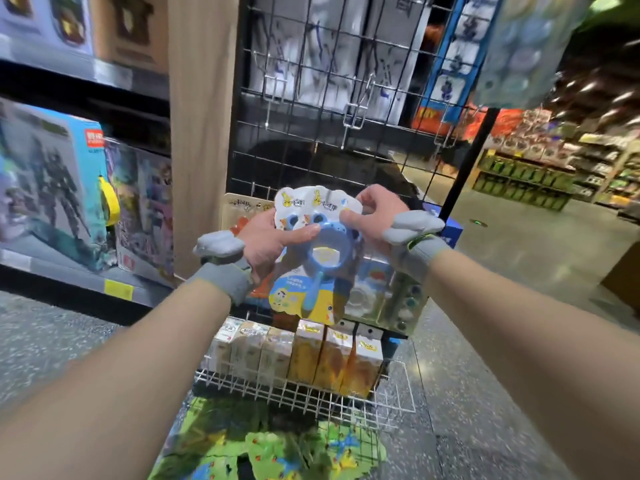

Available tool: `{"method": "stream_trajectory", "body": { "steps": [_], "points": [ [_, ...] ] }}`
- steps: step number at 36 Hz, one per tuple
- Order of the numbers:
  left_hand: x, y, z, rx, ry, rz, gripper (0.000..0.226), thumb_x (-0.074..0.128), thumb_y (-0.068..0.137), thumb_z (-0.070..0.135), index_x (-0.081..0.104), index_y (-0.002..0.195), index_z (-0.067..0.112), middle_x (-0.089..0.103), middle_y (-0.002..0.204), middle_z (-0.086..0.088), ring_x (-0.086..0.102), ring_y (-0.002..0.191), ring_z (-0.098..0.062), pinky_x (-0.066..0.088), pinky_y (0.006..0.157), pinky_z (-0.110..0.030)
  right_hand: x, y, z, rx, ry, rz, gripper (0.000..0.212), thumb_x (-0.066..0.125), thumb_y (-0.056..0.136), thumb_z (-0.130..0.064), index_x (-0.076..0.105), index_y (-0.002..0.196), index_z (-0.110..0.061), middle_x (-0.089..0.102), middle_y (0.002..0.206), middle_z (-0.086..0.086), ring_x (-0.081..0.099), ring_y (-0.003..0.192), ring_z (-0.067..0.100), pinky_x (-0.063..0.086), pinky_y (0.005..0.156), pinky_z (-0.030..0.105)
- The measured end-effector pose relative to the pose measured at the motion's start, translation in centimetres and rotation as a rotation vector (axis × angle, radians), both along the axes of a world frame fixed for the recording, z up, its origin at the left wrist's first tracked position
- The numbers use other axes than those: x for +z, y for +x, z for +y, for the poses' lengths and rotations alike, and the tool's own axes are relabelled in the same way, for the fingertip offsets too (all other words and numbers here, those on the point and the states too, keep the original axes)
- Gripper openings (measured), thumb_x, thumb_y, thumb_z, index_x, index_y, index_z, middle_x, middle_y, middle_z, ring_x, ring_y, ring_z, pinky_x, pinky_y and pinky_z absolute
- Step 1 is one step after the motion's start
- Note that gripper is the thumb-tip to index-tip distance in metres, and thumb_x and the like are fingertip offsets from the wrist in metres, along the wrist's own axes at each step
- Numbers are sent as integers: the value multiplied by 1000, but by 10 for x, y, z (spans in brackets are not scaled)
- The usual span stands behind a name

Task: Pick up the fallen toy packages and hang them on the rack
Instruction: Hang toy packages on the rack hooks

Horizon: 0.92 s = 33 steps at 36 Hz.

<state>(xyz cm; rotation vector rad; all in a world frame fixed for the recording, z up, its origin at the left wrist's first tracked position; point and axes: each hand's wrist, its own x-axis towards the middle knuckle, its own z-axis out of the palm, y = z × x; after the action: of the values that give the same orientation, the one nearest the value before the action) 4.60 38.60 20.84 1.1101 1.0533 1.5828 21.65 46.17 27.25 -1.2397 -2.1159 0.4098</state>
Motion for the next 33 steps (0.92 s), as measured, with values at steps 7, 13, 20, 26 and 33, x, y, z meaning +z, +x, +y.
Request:
{"method": "stream_trajectory", "body": {
  "steps": [7,13,20,26,33],
  "points": [
    [14,16,9,128,40,28,54,90,66,27,68,113,11,74,107,-8,69,104,-29,53,96,-52,29,12,-3,51,79,105,22,69,82,-32,60,97,-17,55,76,-7,49,67,12,44,55,26],
    [33,28,12,180,71,20,54,89,58,32,71,105,12,76,100,-5,72,95,-25,57,89,-47,45,26,-2,57,127,167,27,65,90,-39,62,101,-14,59,93,-1,52,79,15,42,58,21],
    [49,38,18,208,85,97,62,89,48,40,72,100,12,77,94,-5,73,92,-25,59,83,-43,60,39,-4,26,114,234,26,67,89,-33,63,99,-9,60,90,1,49,78,16,38,57,21],
    [60,43,25,250,83,234,45,90,63,39,72,92,10,76,85,-5,74,85,-22,61,79,-40,72,49,-4,44,103,265,13,63,91,-26,58,90,-14,58,85,-2,48,78,14,39,57,21],
    [85,53,27,255,130,381,21,80,79,30,72,92,14,75,78,6,70,66,-4,52,53,-15,85,66,1,25,138,250,14,58,95,-29,55,91,-17,58,87,0,52,72,18,50,57,31]
  ]
}}
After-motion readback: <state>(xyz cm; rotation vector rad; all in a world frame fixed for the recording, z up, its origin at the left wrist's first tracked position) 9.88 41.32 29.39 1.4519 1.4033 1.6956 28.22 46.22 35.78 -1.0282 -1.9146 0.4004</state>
